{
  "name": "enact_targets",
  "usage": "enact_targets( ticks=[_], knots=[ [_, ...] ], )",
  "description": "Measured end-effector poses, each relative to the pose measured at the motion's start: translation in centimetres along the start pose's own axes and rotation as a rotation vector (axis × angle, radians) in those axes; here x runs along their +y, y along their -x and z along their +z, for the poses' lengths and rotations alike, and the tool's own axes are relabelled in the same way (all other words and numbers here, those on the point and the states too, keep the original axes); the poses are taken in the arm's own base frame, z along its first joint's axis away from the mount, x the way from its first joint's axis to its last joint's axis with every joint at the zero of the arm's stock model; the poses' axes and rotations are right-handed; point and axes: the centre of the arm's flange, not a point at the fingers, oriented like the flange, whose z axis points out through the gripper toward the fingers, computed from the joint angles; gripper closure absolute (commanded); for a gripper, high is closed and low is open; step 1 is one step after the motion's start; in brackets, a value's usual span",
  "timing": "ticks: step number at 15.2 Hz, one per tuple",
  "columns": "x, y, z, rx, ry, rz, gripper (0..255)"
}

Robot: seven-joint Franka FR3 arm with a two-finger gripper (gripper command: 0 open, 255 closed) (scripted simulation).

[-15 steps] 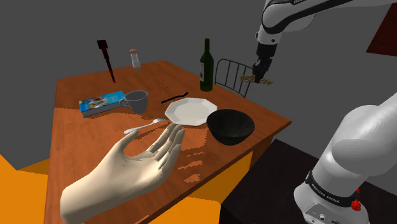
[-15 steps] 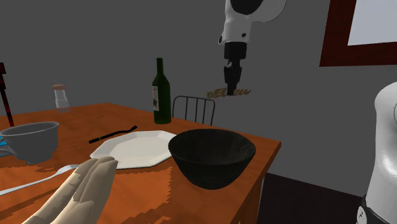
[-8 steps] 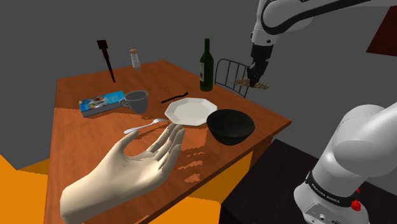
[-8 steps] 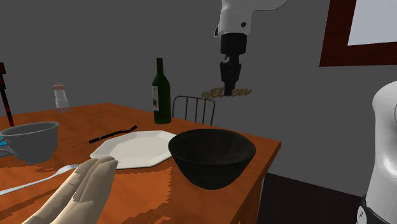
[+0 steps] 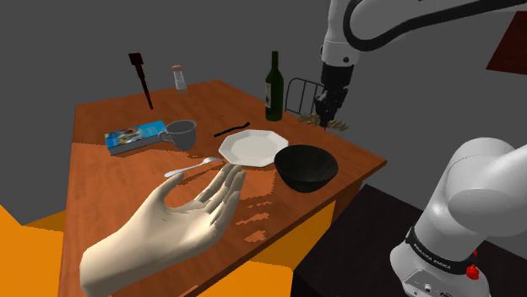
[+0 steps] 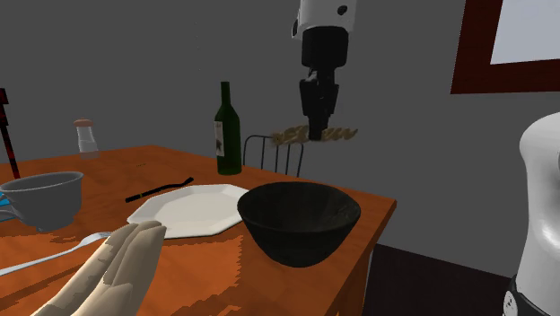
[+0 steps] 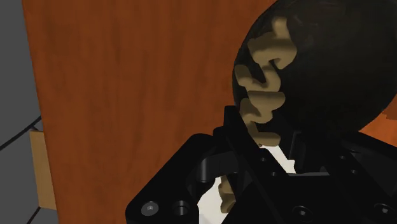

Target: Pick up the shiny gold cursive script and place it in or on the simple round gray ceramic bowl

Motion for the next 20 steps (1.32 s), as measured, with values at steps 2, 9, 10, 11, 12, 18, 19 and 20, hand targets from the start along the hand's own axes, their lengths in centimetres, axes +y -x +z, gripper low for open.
enact_targets(
  ticks=[2, 9, 10, 11, 12, 18, 19, 20],
  knots=[
    [-2.6, 0.7, 0.0, 0.0, 0.001, 0.0, 255],
    [-9.5, 1.9, 0.7, -0.001, 0.0, 0.001, 255],
    [-9.7, 1.8, 1.2, -0.001, 0.0, 0.001, 255],
    [-9.6, 2.0, 1.8, -0.001, 0.0, 0.001, 255],
    [-9.7, 2.0, 2.3, -0.001, 0.0, 0.002, 255],
    [-9.8, 2.2, 5.7, -0.001, 0.0, 0.002, 255],
    [-9.8, 2.2, 6.1, -0.001, 0.0, 0.002, 255],
    [-9.7, 2.3, 6.6, -0.001, 0.0, 0.002, 255]
  ],
)
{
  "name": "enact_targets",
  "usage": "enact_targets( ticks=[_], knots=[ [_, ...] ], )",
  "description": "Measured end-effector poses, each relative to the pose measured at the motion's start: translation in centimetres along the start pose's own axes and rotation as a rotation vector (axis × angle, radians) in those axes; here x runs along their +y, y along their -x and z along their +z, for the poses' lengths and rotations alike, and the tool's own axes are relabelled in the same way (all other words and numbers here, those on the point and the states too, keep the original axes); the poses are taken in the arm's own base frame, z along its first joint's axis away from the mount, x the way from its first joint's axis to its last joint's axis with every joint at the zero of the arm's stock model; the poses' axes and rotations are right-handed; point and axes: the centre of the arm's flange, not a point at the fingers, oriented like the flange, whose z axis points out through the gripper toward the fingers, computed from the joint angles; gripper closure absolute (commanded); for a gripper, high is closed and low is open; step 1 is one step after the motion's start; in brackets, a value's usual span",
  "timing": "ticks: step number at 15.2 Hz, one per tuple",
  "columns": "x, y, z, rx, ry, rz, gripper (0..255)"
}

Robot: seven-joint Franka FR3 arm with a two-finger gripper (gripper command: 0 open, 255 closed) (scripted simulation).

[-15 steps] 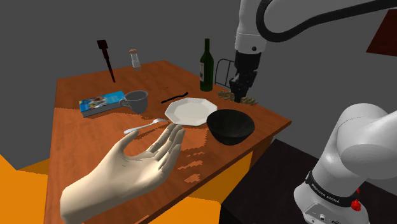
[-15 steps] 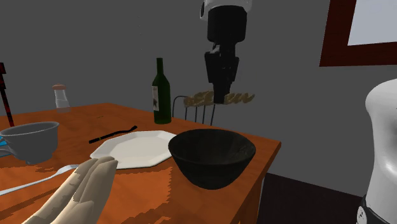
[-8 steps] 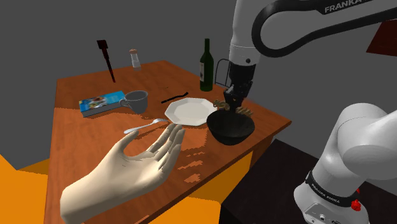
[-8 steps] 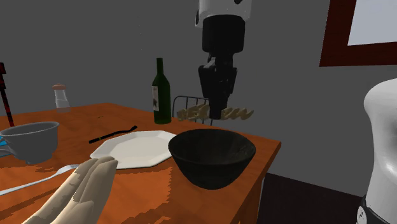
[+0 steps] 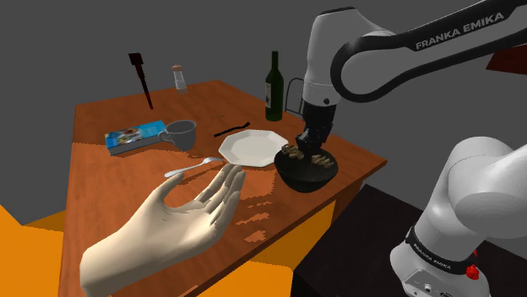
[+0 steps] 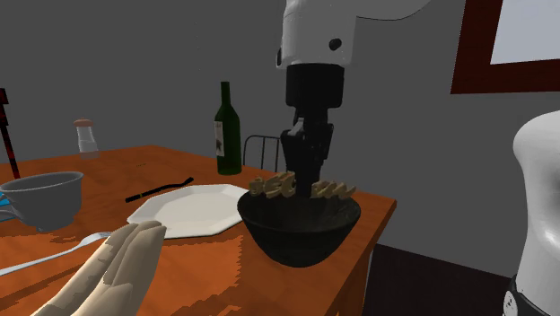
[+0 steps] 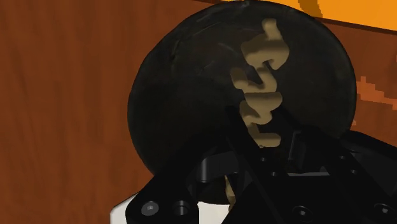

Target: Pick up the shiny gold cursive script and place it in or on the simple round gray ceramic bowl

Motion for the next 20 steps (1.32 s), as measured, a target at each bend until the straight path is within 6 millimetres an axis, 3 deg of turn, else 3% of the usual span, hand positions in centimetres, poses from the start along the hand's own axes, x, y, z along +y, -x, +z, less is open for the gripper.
enact_targets(
  ticks=[7, 8, 14, 18, 20],
  knots=[
    [-0.1, 0.0, 0.8, 0.001, 0.0, 0.0, 255],
    [-0.1, 0.0, 0.9, 0.001, 0.0, 0.0, 0],
    [-0.1, 0.0, 0.9, 0.001, 0.0, 0.0, 0],
    [0.1, 0.1, -3.1, 0.003, -0.001, 0.0, 0],
    [-0.1, 0.0, -3.9, 0.002, -0.001, 0.0, 0]
  ],
)
